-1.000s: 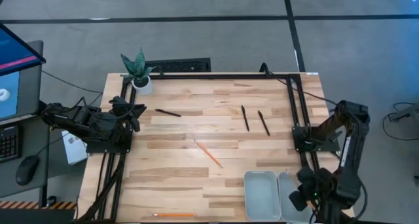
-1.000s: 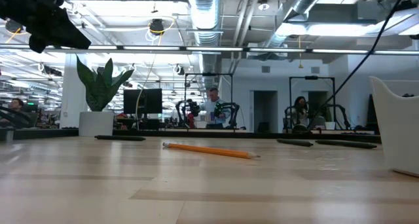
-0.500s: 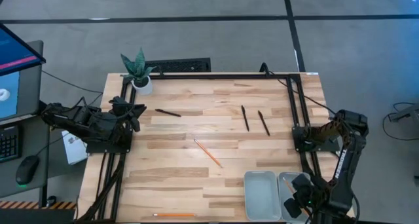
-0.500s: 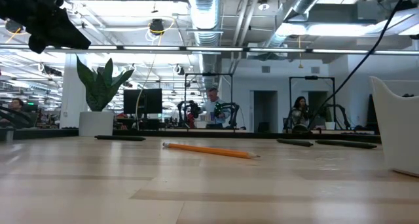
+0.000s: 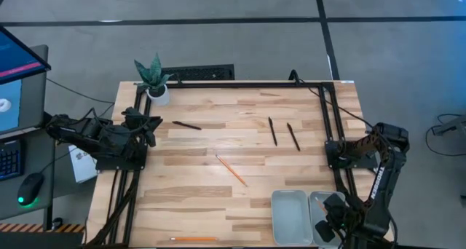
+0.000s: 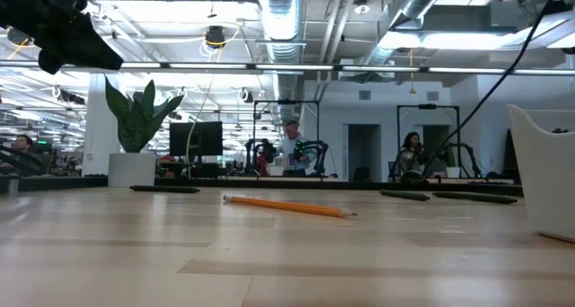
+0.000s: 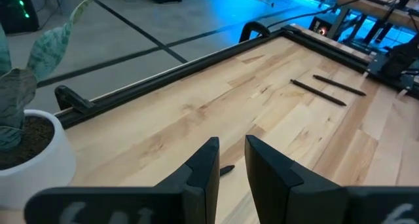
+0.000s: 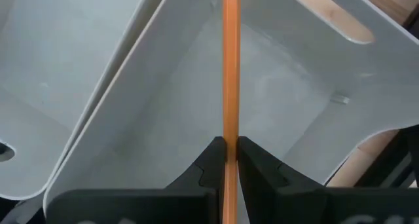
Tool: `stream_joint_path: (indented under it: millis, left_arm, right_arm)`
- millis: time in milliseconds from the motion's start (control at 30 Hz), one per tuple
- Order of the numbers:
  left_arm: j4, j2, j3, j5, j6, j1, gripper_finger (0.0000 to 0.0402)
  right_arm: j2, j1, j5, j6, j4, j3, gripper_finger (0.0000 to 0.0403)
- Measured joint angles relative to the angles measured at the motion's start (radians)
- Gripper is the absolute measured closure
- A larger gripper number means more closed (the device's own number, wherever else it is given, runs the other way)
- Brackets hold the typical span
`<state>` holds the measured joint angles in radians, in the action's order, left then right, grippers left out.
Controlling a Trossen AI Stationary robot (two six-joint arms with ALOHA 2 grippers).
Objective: Sort pens & pencils
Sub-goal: Put the top right orange pencil into the bottom right gray bin
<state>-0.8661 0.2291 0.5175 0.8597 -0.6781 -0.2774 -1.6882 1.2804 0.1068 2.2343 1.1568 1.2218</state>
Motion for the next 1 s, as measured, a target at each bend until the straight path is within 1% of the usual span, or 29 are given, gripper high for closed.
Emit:
stream_joint_path:
  millis: [267, 567, 1000]
  left_arm:
    - [0.000, 0.000, 0.000, 0.000, 0.000, 0.000, 0.0338]
    - [-0.009, 0.000, 0.000, -0.017, 0.000, 0.000, 0.0338]
    - [-0.026, 0.000, 0.000, -0.017, -0.026, 0.000, 0.0338]
  right_arm:
    - [0.000, -0.039, -0.037, -0.020, -0.017, -0.032, 0.0344]
    - [0.000, -0.068, -0.045, -0.061, -0.082, -0.098, 0.0344]
    - [-0.001, -0.074, -0.058, -0.089, -0.090, -0.099, 0.0344]
